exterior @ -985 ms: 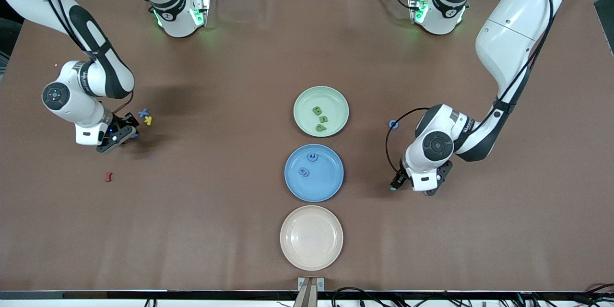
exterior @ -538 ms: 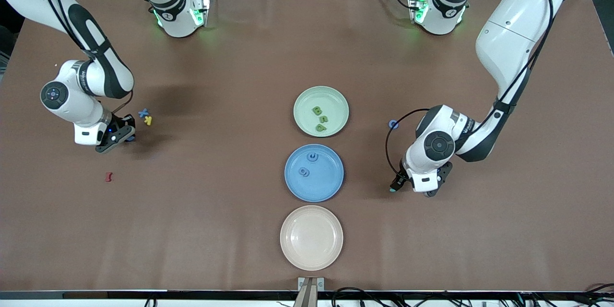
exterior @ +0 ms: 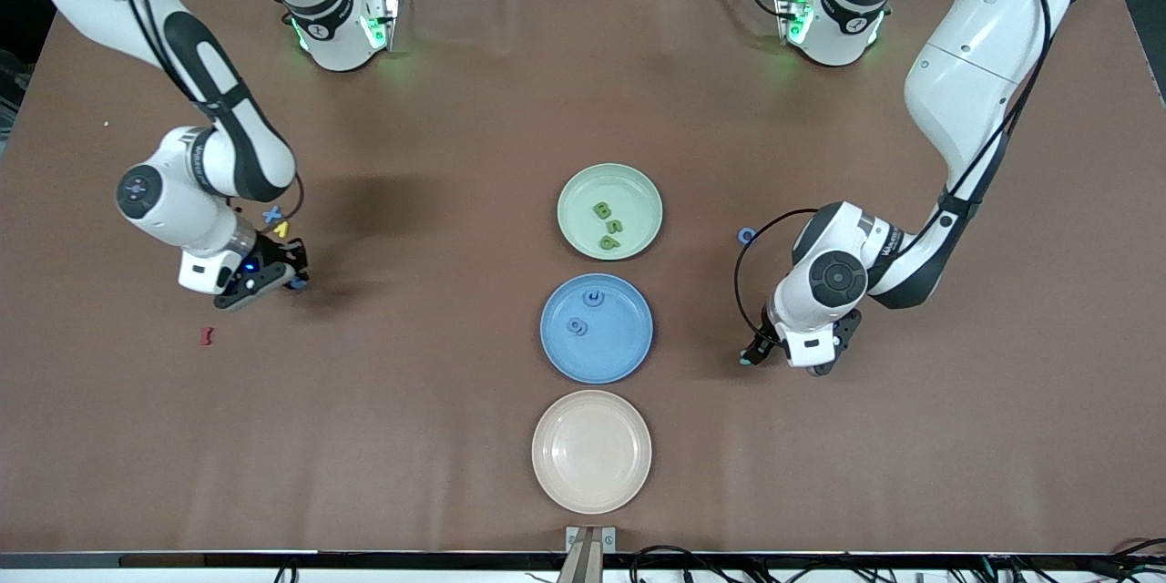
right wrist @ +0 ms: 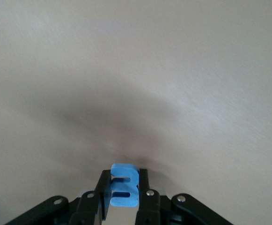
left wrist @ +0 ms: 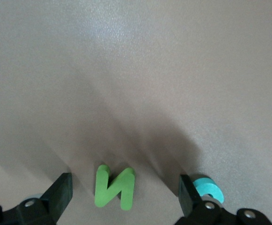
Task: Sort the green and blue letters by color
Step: 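Open the right gripper over the blue plate while the left gripper grasps N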
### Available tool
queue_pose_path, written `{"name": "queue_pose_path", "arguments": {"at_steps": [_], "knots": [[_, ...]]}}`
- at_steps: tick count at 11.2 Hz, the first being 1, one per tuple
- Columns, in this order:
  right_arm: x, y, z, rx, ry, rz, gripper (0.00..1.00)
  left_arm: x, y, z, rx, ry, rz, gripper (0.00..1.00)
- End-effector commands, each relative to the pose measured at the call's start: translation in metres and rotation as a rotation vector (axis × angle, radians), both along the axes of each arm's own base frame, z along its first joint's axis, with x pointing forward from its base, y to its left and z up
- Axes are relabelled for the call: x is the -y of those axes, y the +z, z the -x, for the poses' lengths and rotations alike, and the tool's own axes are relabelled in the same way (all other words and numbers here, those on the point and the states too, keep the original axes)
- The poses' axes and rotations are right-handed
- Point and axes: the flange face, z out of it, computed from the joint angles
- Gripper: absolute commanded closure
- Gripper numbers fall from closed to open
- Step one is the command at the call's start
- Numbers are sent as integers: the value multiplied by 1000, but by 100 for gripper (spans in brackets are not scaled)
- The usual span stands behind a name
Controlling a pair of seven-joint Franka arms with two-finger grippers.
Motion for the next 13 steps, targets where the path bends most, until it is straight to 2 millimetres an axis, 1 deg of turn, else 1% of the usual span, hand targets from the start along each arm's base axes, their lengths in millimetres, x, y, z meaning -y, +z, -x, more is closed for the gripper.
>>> {"name": "queue_pose_path", "arguments": {"at_steps": [1,4,6,7,8,9,10,11,13], "knots": [[-68,18,-19,7,-186,-35,100,-2,-1,-4,27,-15,-1,0],[-146,32,-42,15,-316,-79,100,-2,-1,-4,32,-6,3,0],[-206,38,-57,16,-388,-138,100,-1,-1,-4,33,-3,5,0],[-231,43,-64,22,-418,-172,100,0,-1,-3,34,-1,6,0],[-258,47,-70,25,-440,-201,100,-1,0,-4,32,10,11,56],[-286,50,-77,28,-464,-233,100,0,0,-4,31,10,12,100],[-311,51,-85,33,-481,-261,100,-1,1,-5,34,12,13,100],[-330,53,-93,44,-494,-283,100,-1,3,-5,37,13,14,100],[-368,62,-100,66,-488,-325,100,-2,9,-7,45,20,14,100]]}}
